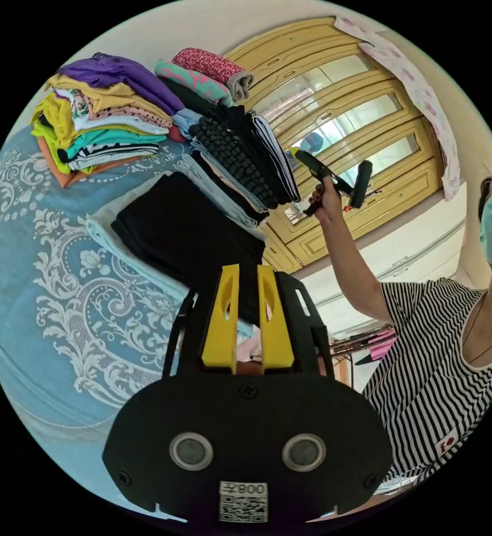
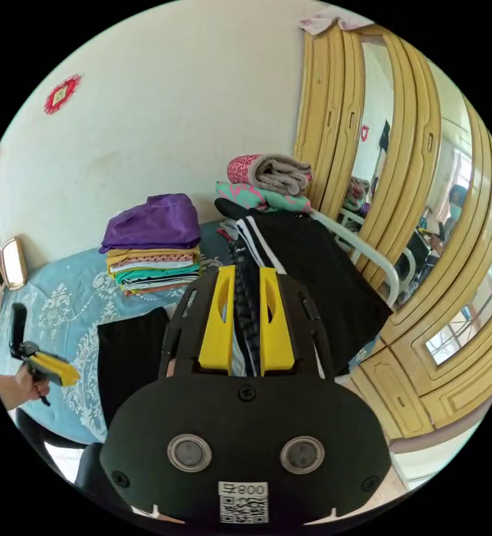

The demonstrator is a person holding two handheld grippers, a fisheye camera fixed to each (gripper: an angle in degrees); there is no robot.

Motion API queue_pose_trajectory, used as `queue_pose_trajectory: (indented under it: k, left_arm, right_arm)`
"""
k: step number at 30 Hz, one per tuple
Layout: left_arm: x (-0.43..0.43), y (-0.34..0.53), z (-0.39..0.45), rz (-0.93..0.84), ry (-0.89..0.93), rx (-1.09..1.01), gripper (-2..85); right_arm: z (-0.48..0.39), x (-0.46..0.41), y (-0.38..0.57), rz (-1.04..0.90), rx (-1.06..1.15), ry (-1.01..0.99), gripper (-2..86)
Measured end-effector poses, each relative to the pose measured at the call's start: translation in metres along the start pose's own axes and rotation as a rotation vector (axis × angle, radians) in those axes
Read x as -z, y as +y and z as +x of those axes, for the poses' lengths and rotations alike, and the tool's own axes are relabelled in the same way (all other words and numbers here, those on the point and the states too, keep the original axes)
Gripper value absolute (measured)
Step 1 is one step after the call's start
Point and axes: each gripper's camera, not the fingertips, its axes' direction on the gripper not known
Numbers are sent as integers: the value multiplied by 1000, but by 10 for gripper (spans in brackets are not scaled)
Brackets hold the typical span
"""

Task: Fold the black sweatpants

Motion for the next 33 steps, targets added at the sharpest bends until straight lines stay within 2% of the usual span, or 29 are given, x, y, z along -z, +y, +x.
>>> queue_pose_trajectory:
  k: [11, 16, 19, 23, 27, 33]
  left_arm:
    - [23, 138, -17, -24, 34, 134, 46]
    - [41, 194, -21, 25, 31, 153, 41]
    - [49, 224, -20, 41, 39, 145, 40]
    - [61, 263, -16, 76, 57, 139, 38]
    - [79, 311, -3, 124, 53, 110, 40]
    - [126, 392, 28, 242, -19, 57, 59]
  right_arm:
    - [36, -33, -109, -182, 46, 118, 70]
    - [64, -1, -132, -139, -45, 73, 38]
    - [85, 37, -146, -72, -99, -36, 31]
    - [107, 108, -171, 78, -139, -303, 25]
    - [109, 183, -203, 241, -100, -542, 23]
    - [79, 281, -258, 376, 17, -766, 22]
